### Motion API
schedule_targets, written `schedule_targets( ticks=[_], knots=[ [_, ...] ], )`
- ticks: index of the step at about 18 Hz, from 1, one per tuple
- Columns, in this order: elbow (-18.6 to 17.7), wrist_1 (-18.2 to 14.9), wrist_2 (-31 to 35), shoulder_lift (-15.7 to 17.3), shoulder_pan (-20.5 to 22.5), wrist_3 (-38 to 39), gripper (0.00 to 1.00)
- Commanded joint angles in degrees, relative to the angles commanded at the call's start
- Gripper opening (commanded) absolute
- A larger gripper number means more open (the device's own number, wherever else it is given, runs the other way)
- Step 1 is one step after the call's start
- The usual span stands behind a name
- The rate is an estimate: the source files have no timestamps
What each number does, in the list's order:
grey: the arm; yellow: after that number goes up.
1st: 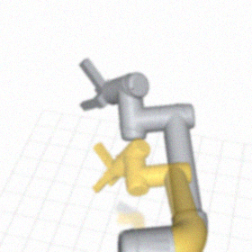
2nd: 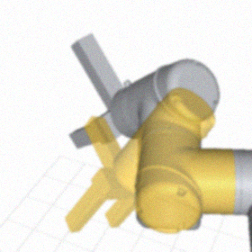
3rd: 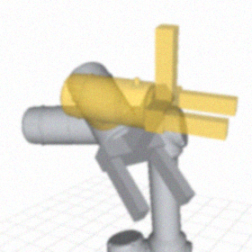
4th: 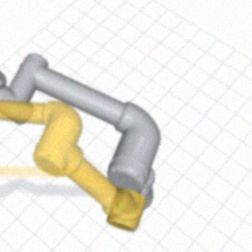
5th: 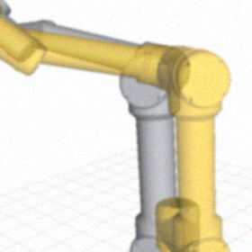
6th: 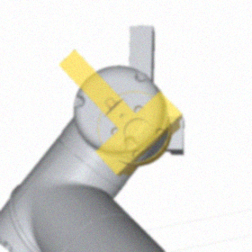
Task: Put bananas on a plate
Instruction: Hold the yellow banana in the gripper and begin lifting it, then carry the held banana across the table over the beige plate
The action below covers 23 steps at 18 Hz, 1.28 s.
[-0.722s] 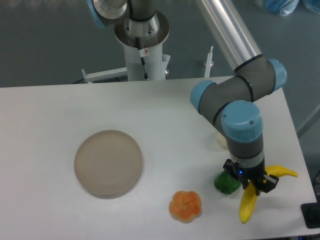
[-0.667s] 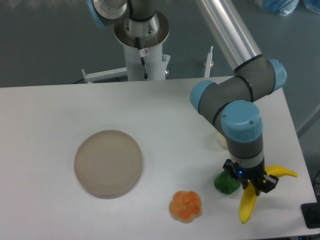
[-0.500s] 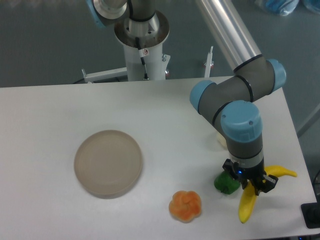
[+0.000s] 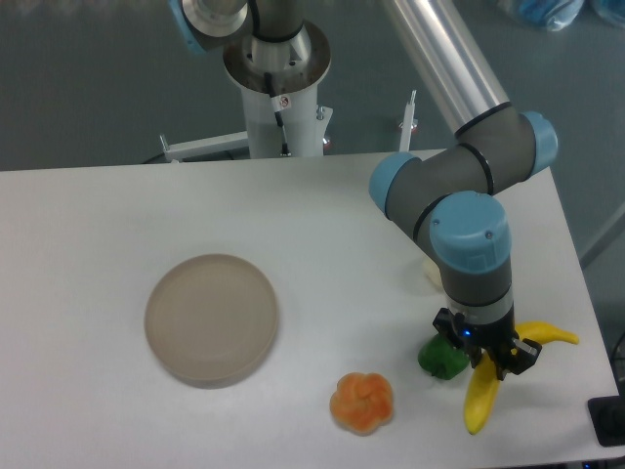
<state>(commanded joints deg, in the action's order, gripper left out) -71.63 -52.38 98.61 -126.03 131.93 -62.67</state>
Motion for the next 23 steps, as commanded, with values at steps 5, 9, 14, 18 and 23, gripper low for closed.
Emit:
schedule_targets(
  ticks=[5, 9, 14, 18, 23],
  knots=[
    [-0.3, -0.5, -1.2, 1.1, -3.3, 6.5, 0.24],
    [-1.4, -0.7, -1.2, 2.2, -6.0, 11.8, 0.24],
    [-2.5, -0.7, -1.1, 3.6, -8.4, 17.9, 0.24],
    [-5.4, -0.7, -1.2, 6.1, -10.5, 21.1, 0.24],
    [-12.1, -0.6, -3.8, 10.2, -12.8, 24.8, 0.24]
  ],
)
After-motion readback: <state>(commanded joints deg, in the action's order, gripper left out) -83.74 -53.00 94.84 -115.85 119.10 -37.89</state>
